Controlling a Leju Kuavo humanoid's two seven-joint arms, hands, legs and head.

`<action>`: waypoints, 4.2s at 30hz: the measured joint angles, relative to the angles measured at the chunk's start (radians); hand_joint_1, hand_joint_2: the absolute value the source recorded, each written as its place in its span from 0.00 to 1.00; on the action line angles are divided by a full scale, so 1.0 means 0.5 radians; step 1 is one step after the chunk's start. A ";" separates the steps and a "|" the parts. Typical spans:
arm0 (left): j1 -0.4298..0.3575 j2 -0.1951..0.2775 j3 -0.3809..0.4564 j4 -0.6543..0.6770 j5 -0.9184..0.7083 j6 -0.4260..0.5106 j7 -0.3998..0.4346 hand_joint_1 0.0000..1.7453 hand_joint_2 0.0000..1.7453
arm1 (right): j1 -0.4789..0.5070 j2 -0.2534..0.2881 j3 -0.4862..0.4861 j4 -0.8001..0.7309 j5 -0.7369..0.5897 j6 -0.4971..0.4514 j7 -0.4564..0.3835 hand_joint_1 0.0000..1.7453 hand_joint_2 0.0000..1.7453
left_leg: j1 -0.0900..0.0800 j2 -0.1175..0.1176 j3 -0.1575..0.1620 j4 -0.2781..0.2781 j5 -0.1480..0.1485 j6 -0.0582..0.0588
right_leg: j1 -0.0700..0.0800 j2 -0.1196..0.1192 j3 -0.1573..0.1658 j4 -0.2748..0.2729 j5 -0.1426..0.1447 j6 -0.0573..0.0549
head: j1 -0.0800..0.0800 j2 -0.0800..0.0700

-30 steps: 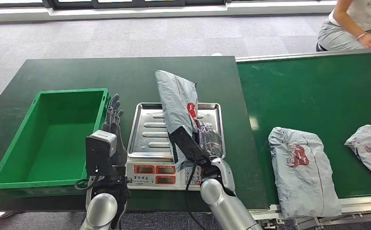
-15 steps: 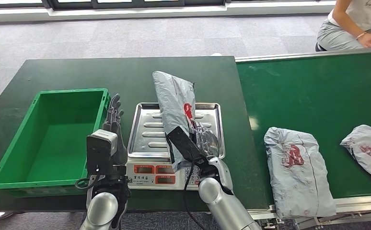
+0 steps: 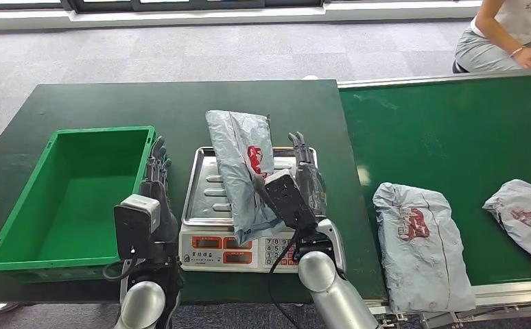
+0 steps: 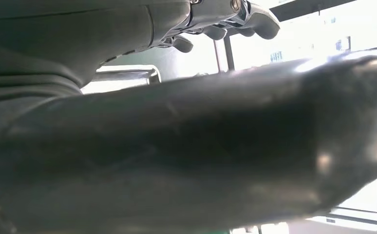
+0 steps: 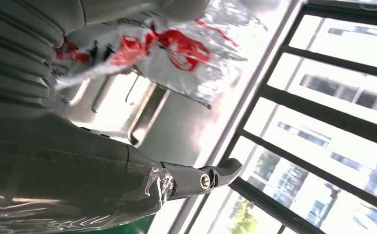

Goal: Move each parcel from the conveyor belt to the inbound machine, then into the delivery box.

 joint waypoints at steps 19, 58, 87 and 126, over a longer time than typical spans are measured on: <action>-0.007 0.048 -0.001 -0.057 -0.565 0.213 0.046 0.00 0.00 | 0.297 -0.191 -0.045 -0.944 -0.281 -0.065 -0.250 0.00 1.00 | 0.000 0.000 0.000 0.000 -0.001 0.001 | 0.000 -0.001 -0.001 0.000 -0.001 0.001 | 0.000 0.000; -1.514 0.173 -0.760 1.312 -1.139 -0.902 0.237 0.00 1.00 | 0.552 -0.304 -0.444 -1.446 -0.451 0.003 -0.493 0.00 1.00 | -0.004 -0.002 -0.004 0.002 0.010 0.002 | -0.005 -0.003 -0.003 -0.001 0.010 0.005 | 0.000 0.000; -1.566 -0.080 -0.917 2.001 -1.225 -0.713 0.254 0.00 1.00 | 0.438 -0.163 -0.444 -1.445 -0.338 0.175 -0.430 0.00 1.00 | -0.005 -0.003 -0.004 0.001 0.010 0.002 | -0.005 -0.003 -0.003 0.000 0.010 0.005 | 0.000 0.000; -1.582 0.135 -0.916 2.221 -1.310 -0.910 0.334 0.76 1.00 | 0.332 -0.151 -0.444 -1.281 -0.381 0.160 -0.498 0.00 1.00 | -0.004 -0.001 0.000 -0.001 0.012 0.001 | -0.005 -0.002 0.002 0.000 0.010 0.005 | 0.000 0.000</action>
